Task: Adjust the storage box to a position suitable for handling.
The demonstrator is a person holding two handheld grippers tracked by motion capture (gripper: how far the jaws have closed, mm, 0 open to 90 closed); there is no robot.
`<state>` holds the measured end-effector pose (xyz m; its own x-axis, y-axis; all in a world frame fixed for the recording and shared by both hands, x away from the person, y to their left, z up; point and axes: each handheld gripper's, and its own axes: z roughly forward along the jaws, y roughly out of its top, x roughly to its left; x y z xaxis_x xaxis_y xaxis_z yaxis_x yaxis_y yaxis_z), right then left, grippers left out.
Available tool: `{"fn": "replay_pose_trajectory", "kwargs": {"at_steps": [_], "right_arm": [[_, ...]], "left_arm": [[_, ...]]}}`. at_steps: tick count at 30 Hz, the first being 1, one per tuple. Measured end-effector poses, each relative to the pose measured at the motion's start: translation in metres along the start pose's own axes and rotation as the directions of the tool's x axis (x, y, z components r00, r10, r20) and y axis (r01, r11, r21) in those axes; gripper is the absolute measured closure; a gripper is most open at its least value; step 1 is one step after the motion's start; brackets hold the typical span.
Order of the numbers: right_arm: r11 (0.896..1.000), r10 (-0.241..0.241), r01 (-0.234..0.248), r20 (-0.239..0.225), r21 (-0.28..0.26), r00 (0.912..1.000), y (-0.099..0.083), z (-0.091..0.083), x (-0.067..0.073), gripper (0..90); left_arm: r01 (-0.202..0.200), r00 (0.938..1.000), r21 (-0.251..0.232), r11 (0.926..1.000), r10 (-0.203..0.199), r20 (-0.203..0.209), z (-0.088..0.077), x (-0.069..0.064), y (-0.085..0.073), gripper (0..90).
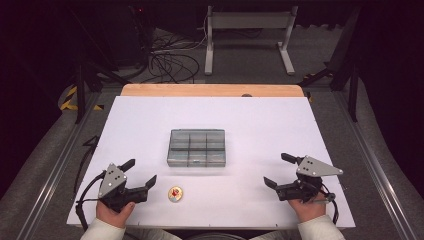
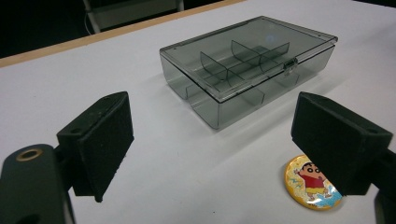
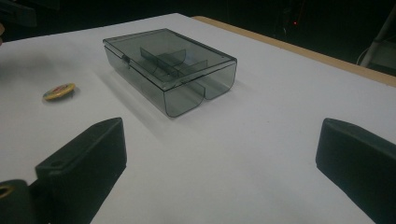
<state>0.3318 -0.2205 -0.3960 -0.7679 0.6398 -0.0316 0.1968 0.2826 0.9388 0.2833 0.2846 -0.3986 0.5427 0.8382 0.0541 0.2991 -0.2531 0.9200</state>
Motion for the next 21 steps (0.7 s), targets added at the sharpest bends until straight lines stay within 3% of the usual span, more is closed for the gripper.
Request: {"fn": "replay_pose_trajectory", "kwargs": {"at_steps": [16, 21], "right_arm": [[1.000, -0.001, 0.001, -0.001, 0.003, 1.0000, -0.0013, 0.0005, 0.0010, 2.6], [1.000, 0.011, -0.010, -0.013, 0.013, 0.9999, -0.0025, 0.0026, -0.0002, 2.7]], "left_arm": [[0.003, 1.0000, 0.004, 1.0000, -0.003, 0.003, -0.0001, 0.0000, 0.0016, 15.3], [0.009, 0.9999, 0.023, 0.9997, -0.009, -0.014, 0.0033, -0.0006, 0.0040, 17.4]]}}
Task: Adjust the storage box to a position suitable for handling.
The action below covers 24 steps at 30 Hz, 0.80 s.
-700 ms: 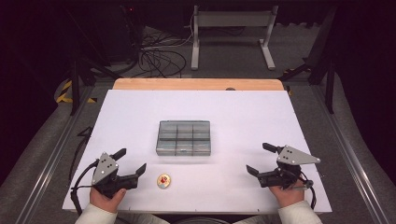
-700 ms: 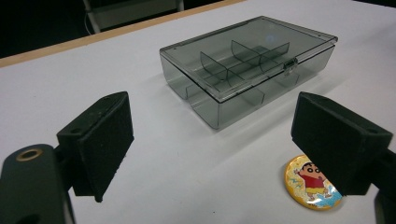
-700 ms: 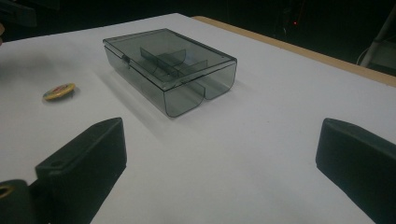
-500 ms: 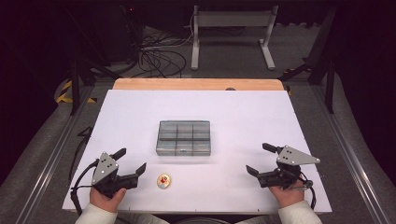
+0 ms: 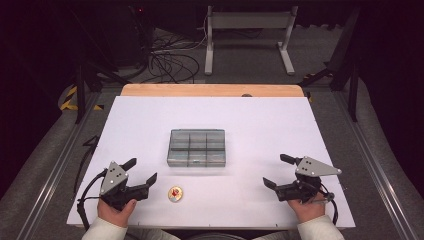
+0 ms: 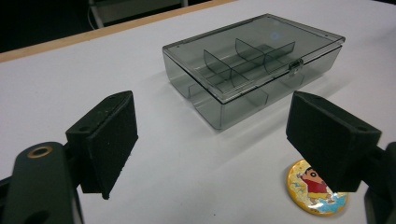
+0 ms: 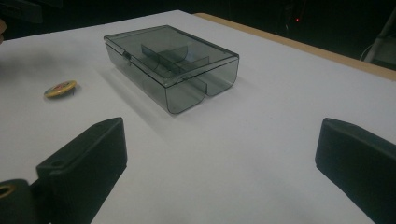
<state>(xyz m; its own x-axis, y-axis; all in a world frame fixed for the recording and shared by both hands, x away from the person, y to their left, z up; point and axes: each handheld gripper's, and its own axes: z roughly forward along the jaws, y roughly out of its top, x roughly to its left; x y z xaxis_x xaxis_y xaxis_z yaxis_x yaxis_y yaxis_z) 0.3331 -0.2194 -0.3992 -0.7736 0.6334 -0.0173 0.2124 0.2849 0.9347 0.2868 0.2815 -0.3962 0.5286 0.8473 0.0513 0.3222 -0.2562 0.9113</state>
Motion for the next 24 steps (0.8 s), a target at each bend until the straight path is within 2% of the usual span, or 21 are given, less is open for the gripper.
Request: {"fn": "replay_pose_trajectory", "kwargs": {"at_steps": [2, 5, 10, 15, 20, 24], "right_arm": [[1.000, 0.003, -0.003, -0.002, 0.003, 1.0000, 0.000, 0.001, 0.000, 2.8], [1.000, 0.004, -0.004, 0.000, 0.001, 1.0000, 0.000, 0.000, 0.000, 2.8], [1.000, 0.011, -0.011, -0.007, 0.005, 0.9999, -0.001, 0.002, 0.000, 2.8], [1.000, 0.013, -0.013, -0.010, 0.012, 0.9999, -0.001, 0.003, 0.000, 2.8], [1.000, 0.015, -0.015, -0.009, 0.012, 0.9999, -0.001, 0.003, 0.000, 2.8], [1.000, 0.014, -0.014, -0.009, 0.013, 0.9999, -0.002, 0.003, 0.000, 2.8]], "left_arm": [[-0.005, 0.9999, 0.000, 1.0000, 0.005, -0.009, 0.001, 0.000, 0.001, 17.6], [0.011, 0.9999, 0.002, 0.9999, -0.011, 0.007, 0.002, 0.001, 0.005, 17.6], [-0.019, 0.9998, 0.010, 0.9998, 0.019, 0.000, 0.008, -0.001, 0.014, 18.7], [-0.040, 0.9992, 0.017, 0.9991, 0.039, 0.012, 0.013, -0.001, 0.023, 19.9], [-0.032, 0.9993, 0.014, 0.9994, 0.032, 0.020, 0.017, 0.000, 0.028, 20.9], [-0.044, 0.9989, 0.018, 0.9989, 0.044, 0.014, 0.019, 0.003, 0.035, 21.4]]}}
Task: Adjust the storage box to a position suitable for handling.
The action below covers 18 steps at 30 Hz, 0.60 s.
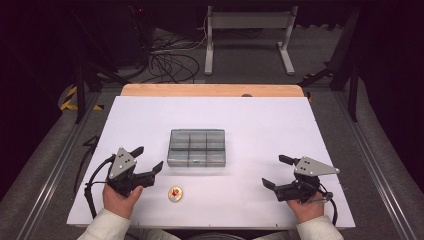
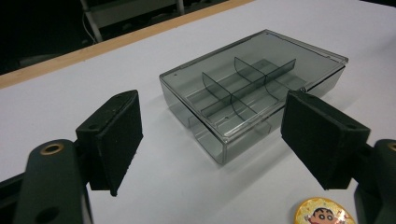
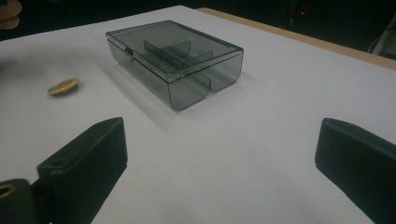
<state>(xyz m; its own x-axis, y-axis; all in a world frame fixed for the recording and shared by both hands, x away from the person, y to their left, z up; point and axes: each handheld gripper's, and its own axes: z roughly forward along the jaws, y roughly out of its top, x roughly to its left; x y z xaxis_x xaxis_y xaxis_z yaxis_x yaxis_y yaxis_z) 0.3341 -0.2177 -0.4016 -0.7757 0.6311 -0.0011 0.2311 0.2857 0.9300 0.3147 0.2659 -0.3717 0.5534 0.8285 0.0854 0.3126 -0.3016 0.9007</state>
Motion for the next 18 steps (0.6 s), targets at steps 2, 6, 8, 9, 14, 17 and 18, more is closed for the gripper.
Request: {"fn": "replay_pose_trajectory", "kwargs": {"at_steps": [2, 6, 8, 9, 14, 17, 18], "right_arm": [[1.000, 0.002, -0.002, -0.001, 0.002, 1.0000, 0.000, 0.000, 0.000, 2.8], [1.000, 0.002, -0.002, -0.001, 0.005, 1.0000, 0.000, 0.000, 0.000, 2.9], [1.000, 0.002, -0.002, -0.001, 0.005, 1.0000, 0.000, 0.000, 0.000, 2.9], [1.000, 0.003, -0.003, -0.004, 0.005, 1.0000, -0.001, 0.001, -0.001, 2.9], [1.000, 0.002, -0.002, -0.006, 0.005, 1.0000, -0.001, 0.001, -0.001, 3.0], [1.000, 0.002, -0.002, -0.007, 0.006, 1.0000, -0.001, 0.001, -0.001, 3.0], [1.000, 0.001, -0.001, -0.007, 0.007, 1.0000, -0.001, 0.001, -0.001, 3.0]], "left_arm": [[0.003, 1.0000, 0.000, 1.0000, -0.003, 0.001, 0.002, 0.001, 0.003, 21.5], [0.000, 1.0000, 0.004, 1.0000, 0.000, 0.006, 0.005, 0.003, 0.007, 21.5], [0.003, 0.9999, 0.004, 1.0000, -0.003, 0.011, 0.007, 0.003, 0.009, 21.5], [0.009, 0.9998, 0.008, 0.9999, -0.009, 0.019, 0.008, 0.004, 0.010, 21.5], [0.037, 0.9986, 0.002, 0.9993, -0.037, 0.037, 0.010, 0.006, 0.015, 21.5], [0.031, 0.9991, 0.004, 0.9995, -0.031, 0.030, 0.014, 0.007, 0.017, 21.5], [0.032, 0.9992, 0.005, 0.9995, -0.032, 0.025, 0.015, 0.008, 0.018, 21.5]]}}
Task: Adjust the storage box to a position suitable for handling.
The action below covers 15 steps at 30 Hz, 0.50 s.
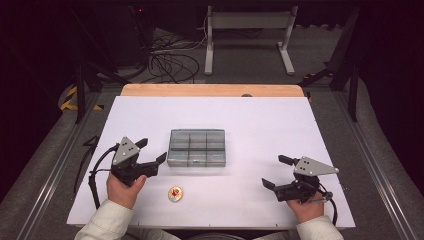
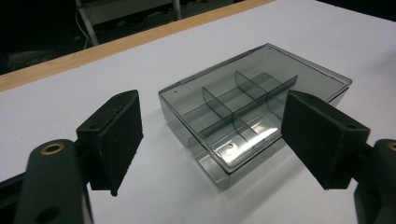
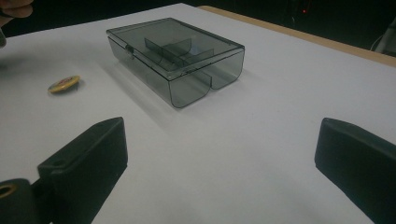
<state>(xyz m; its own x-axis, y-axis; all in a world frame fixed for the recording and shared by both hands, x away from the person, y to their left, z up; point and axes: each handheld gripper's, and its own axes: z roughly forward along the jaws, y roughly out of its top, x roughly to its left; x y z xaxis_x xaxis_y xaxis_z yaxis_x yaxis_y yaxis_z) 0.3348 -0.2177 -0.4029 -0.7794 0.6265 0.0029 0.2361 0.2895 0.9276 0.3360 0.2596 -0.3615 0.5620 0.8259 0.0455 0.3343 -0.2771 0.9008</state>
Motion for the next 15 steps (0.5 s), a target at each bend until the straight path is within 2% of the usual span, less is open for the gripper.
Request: {"fn": "replay_pose_trajectory", "kwargs": {"at_steps": [4, 9, 13, 15], "right_arm": [[1.000, -0.002, 0.002, -0.001, 0.002, 1.0000, 0.000, 0.000, 0.000, 3.0], [1.000, -0.003, 0.003, -0.001, 0.002, 1.0000, 0.000, 0.000, 0.000, 3.0], [1.000, -0.003, 0.003, -0.002, 0.001, 1.0000, 0.000, 0.000, 0.000, 3.0], [1.000, -0.001, 0.001, -0.004, -0.001, 1.0000, 0.000, 0.000, 0.000, 3.0]], "left_arm": [[-0.013, 0.9998, 0.013, 0.9998, 0.013, -0.013, 0.005, 0.002, 0.001, 21.8], [0.006, 1.0000, 0.020, 0.9998, -0.005, -0.002, 0.011, 0.005, 0.002, 21.8], [0.025, 0.9996, 0.036, 0.9990, -0.026, 0.011, 0.014, 0.006, 0.003, 28.2], [0.035, 0.9993, 0.056, 0.9978, -0.035, 0.014, 0.015, 0.007, 0.003, 38.4]]}}
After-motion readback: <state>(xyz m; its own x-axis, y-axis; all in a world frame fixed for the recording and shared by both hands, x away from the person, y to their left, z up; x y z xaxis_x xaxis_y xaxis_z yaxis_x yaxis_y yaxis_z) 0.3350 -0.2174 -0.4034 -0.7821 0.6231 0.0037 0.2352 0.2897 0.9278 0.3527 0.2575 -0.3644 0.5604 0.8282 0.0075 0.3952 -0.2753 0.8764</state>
